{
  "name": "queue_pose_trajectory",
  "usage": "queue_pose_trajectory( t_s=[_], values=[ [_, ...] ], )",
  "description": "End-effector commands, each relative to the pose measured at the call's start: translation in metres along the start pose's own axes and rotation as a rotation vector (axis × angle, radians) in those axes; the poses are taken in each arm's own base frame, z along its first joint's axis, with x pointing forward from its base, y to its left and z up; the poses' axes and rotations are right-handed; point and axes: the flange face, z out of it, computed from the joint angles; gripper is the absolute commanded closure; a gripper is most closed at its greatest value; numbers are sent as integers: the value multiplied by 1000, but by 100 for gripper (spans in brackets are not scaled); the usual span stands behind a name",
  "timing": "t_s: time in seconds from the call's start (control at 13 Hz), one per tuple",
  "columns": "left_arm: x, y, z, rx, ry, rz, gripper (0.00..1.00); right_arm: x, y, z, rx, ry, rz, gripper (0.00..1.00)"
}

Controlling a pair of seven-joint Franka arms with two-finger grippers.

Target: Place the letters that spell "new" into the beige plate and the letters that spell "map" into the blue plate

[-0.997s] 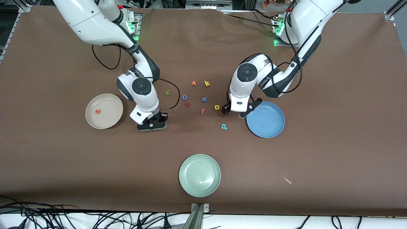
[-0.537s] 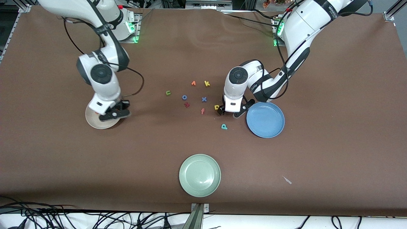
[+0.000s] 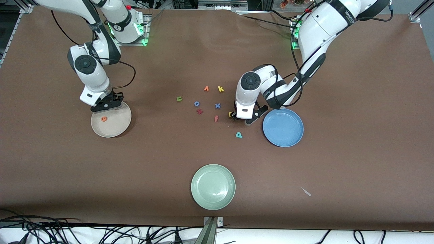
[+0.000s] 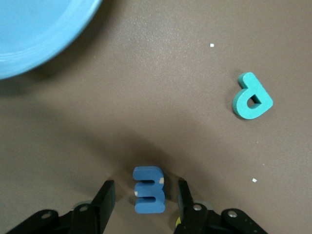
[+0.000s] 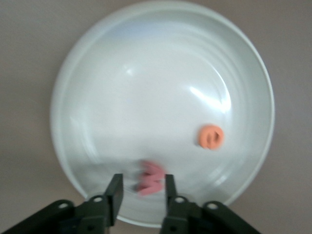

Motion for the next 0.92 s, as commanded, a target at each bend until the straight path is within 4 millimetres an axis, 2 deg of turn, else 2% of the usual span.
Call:
queue_pose_trajectory(
  t_s=[0.0, 0.15, 0.23, 0.31, 0.38, 0.61, 0.69, 0.77, 0.84],
  values=[
    [1, 4, 5, 0, 23, 9, 66, 37, -92, -48, 30, 11, 89, 40],
    [3, 4, 5, 1, 26, 12, 87, 48, -115, -62, 37, 9, 158, 33],
    [4, 4, 4, 3, 27, 31, 97, 51, -143, -65, 70, 4, 226, 33],
    [7, 4, 1, 8, 32, 51, 100, 55, -175, -69, 99, 1, 276, 33],
    [16, 4, -6, 23, 43, 60, 100, 53, -194, -68, 114, -9, 331, 33],
    [48, 7, -42, 163, 30, 124, 100, 50, -212, -61, 130, -20, 392, 33],
    [61, 7, -59, 191, 9, 177, 100, 49, -224, -59, 158, -12, 422, 33],
    [71, 0, -70, 226, -14, 237, 100, 45, -238, -57, 174, -12, 420, 33],
    [86, -5, -82, 234, -19, 291, 100, 42, -244, -51, 170, -15, 409, 33]
  ],
)
